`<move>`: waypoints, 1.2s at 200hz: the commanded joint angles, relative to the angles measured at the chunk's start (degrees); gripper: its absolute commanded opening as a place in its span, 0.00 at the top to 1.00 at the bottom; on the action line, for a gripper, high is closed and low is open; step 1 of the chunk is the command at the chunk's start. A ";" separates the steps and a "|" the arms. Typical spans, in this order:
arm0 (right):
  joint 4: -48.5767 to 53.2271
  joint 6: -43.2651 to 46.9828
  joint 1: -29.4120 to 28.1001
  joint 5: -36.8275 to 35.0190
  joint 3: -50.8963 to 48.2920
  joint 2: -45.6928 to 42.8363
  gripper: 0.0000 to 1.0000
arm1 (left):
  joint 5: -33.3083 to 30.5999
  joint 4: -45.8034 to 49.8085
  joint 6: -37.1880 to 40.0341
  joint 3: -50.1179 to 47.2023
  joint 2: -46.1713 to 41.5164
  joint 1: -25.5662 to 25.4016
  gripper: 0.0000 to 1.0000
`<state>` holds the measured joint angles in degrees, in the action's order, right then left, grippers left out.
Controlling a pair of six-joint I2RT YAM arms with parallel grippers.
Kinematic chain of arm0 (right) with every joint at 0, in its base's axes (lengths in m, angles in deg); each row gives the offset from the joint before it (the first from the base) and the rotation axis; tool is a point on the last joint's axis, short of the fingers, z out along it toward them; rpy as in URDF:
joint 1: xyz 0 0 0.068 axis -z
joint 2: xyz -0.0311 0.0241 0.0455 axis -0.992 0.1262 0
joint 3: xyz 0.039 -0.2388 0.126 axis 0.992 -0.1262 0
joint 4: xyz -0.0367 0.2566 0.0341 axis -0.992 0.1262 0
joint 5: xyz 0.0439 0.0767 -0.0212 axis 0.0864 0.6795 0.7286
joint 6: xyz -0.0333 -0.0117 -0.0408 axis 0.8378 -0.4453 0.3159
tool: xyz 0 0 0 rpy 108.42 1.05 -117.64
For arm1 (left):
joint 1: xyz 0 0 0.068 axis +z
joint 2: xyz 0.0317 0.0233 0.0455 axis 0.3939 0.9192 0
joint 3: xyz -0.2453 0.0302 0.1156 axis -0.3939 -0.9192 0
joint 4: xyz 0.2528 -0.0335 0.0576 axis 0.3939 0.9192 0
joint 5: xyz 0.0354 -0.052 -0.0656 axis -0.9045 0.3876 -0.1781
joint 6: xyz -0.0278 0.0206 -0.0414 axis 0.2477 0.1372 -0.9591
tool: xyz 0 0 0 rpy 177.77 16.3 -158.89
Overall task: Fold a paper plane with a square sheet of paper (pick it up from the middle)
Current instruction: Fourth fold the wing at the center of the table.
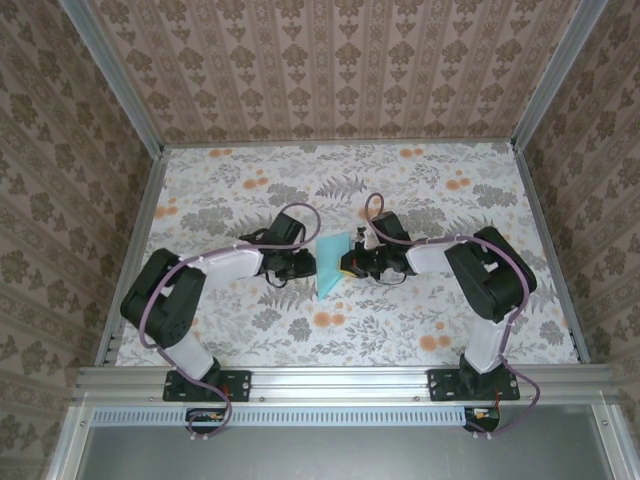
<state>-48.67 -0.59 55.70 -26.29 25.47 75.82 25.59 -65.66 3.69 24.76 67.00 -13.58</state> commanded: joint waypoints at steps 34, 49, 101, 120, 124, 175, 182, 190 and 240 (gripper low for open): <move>8.63 -1.25 0.15 -10.13 2.33 -9.77 1.00 | 0.69 2.19 5.06 1.46 -11.54 5.68 0.38; 9.80 -3.85 0.08 -12.12 3.15 -10.95 1.00 | 2.55 0.13 7.15 0.81 -13.56 7.06 0.30; 20.06 -12.96 -0.55 -21.66 7.12 -14.65 1.00 | 8.62 -12.99 14.93 -3.66 -15.94 7.58 0.00; 24.62 -16.13 -0.98 -24.09 8.23 -14.50 1.00 | 10.95 -17.72 16.31 -5.09 -14.72 7.43 0.00; 25.20 -16.84 -0.99 -24.30 8.45 -14.38 1.00 | 11.28 -18.75 16.67 -5.48 -14.53 7.38 0.00; 27.72 -23.51 -1.09 -23.62 8.62 -9.78 1.00 | 11.21 -21.74 25.03 -5.12 -7.41 3.31 0.07; 27.80 -23.79 -1.03 -23.16 8.84 -9.06 1.00 | 11.33 -21.86 26.40 -4.68 -6.01 2.60 0.08; 27.77 -23.96 -1.08 -22.62 8.89 -8.45 1.00 | 11.01 -22.16 27.28 -4.38 -4.62 1.80 0.08; 27.89 -25.44 -0.22 -19.41 8.05 -6.76 1.00 | 10.63 -30.18 37.25 -6.29 0.82 -3.02 0.15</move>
<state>-22.86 -23.43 55.05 -48.39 32.94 68.01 35.62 -87.82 32.65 19.95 67.13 -14.82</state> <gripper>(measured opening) 0.048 0.861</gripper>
